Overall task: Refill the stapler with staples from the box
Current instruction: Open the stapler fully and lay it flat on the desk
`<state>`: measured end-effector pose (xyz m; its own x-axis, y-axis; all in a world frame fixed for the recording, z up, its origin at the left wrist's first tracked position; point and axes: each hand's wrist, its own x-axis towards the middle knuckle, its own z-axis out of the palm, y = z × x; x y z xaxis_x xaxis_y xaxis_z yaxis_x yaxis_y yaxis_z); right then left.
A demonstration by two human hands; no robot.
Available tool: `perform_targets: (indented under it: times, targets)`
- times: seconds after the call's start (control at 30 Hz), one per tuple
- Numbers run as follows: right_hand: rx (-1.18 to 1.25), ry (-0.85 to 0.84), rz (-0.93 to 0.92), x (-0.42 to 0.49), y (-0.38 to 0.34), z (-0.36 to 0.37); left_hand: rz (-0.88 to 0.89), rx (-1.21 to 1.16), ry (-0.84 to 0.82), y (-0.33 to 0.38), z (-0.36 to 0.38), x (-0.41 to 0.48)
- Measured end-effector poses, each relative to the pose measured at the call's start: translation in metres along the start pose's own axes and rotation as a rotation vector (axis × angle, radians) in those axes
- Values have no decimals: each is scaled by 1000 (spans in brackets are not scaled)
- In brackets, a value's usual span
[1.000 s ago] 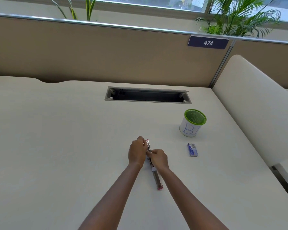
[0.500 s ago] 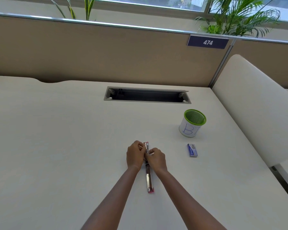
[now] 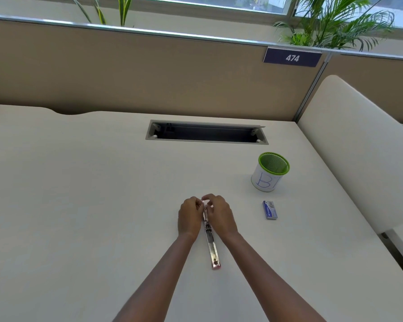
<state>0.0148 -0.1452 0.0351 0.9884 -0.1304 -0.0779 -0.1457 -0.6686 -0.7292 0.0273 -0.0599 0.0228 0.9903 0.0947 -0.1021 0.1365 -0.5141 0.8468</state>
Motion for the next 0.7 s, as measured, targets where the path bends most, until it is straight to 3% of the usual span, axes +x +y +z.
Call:
perform_targets:
  times: [0.13,0.43,0.7]
  targets:
    - [-28,-32,-12,6,3,-5,67,130,-19,-1,1,1]
    - [-50,-29,-29,12,5,-8,-75,-239,-33,-7,-3,6]
    - [-131,-46,-79,12,3,-9,-135,-291,-30,-14,0,2]
